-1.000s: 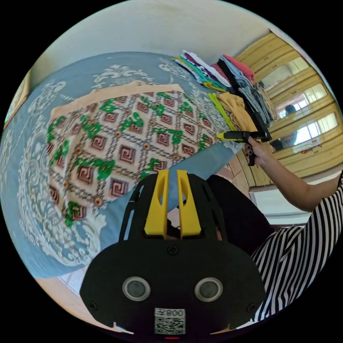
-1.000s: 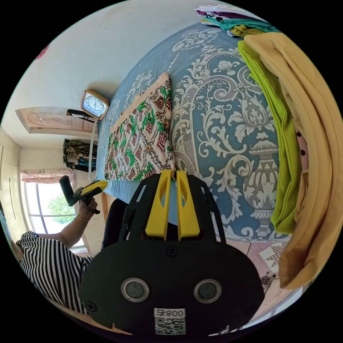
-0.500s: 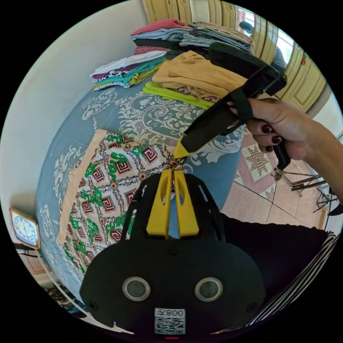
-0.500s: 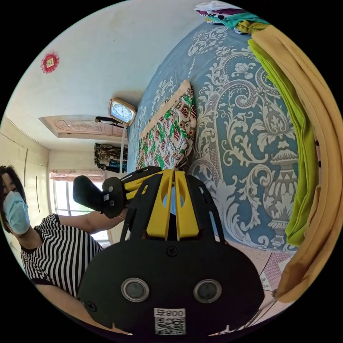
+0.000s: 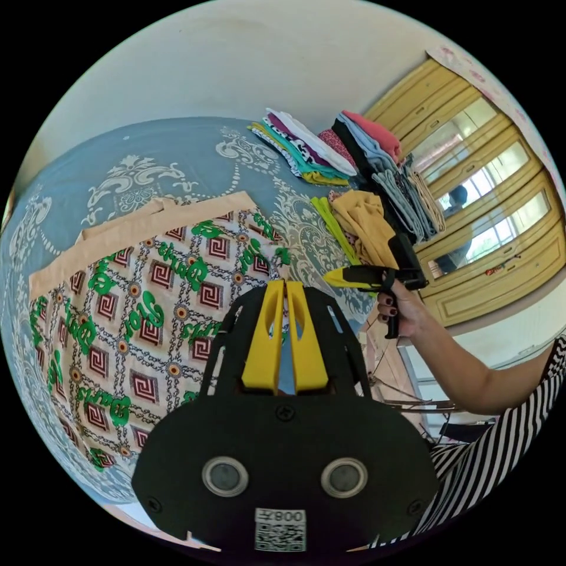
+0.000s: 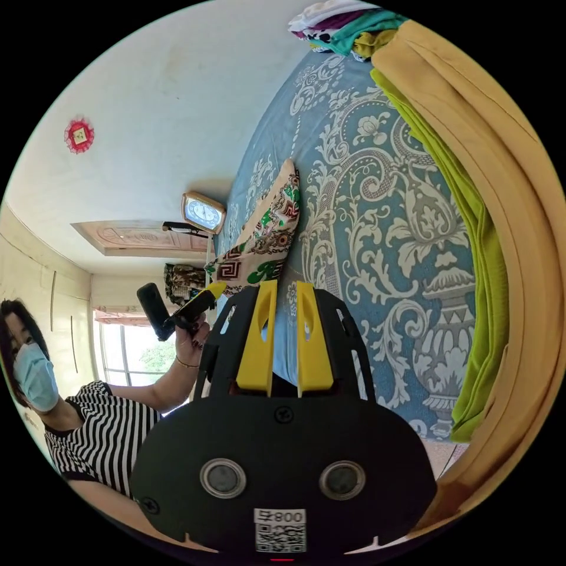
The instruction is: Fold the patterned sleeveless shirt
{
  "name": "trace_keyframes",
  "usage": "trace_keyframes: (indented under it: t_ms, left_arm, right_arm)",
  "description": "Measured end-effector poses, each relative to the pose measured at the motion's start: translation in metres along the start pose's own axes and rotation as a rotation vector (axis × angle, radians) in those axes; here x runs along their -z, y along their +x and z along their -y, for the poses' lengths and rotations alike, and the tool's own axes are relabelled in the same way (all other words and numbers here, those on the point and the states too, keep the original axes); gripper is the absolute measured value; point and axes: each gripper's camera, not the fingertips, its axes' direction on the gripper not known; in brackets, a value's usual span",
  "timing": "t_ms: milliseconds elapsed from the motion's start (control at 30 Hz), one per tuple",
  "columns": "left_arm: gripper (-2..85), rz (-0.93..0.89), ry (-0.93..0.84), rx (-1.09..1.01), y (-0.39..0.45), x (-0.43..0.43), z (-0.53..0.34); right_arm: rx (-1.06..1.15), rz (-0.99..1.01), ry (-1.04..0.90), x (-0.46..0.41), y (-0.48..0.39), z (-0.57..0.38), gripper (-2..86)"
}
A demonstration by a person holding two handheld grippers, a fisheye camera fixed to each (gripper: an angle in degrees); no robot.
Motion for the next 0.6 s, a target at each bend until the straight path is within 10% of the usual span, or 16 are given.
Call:
trace_keyframes:
  t_ms: [600]
  left_arm:
    - [0.5,0.002,-0.022,-0.111,0.024,0.019,-0.017]
  right_arm:
    - [-0.112,0.020,-0.009,-0.075,-0.005,0.118,9.0]
